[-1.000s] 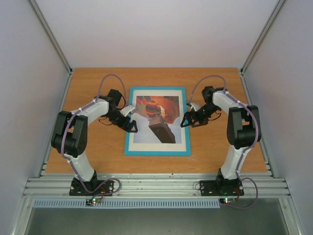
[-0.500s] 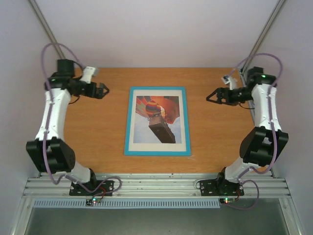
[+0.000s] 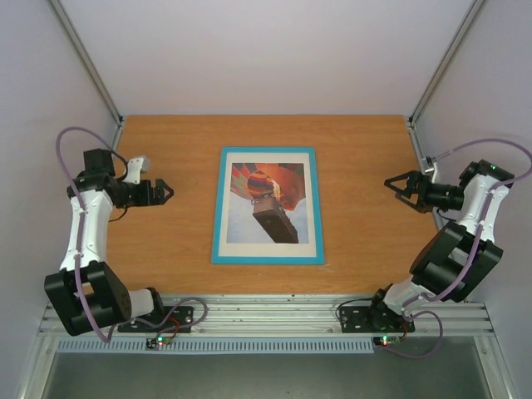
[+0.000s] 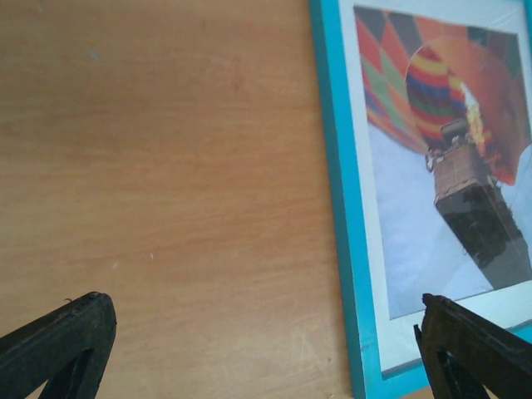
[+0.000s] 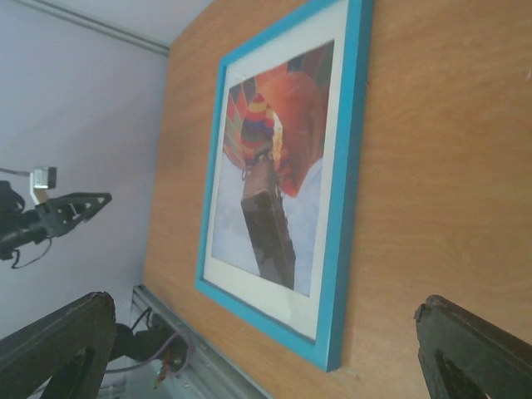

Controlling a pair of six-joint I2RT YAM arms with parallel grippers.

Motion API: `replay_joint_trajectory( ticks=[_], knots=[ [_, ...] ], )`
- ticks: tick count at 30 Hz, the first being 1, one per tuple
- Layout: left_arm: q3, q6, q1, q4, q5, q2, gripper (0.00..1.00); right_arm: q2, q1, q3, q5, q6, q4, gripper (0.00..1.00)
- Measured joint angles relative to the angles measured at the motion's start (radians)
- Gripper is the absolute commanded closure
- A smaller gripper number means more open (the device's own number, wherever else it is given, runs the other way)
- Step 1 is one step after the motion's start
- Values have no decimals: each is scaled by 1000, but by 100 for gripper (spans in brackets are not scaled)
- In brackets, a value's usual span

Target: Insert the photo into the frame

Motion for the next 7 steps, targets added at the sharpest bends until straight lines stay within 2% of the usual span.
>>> replay_joint_trajectory(
  ticks=[7],
  knots=[
    [-57, -9, 3, 37, -11, -7, 1, -27, -10, -158, -18, 11, 73, 1]
  ],
)
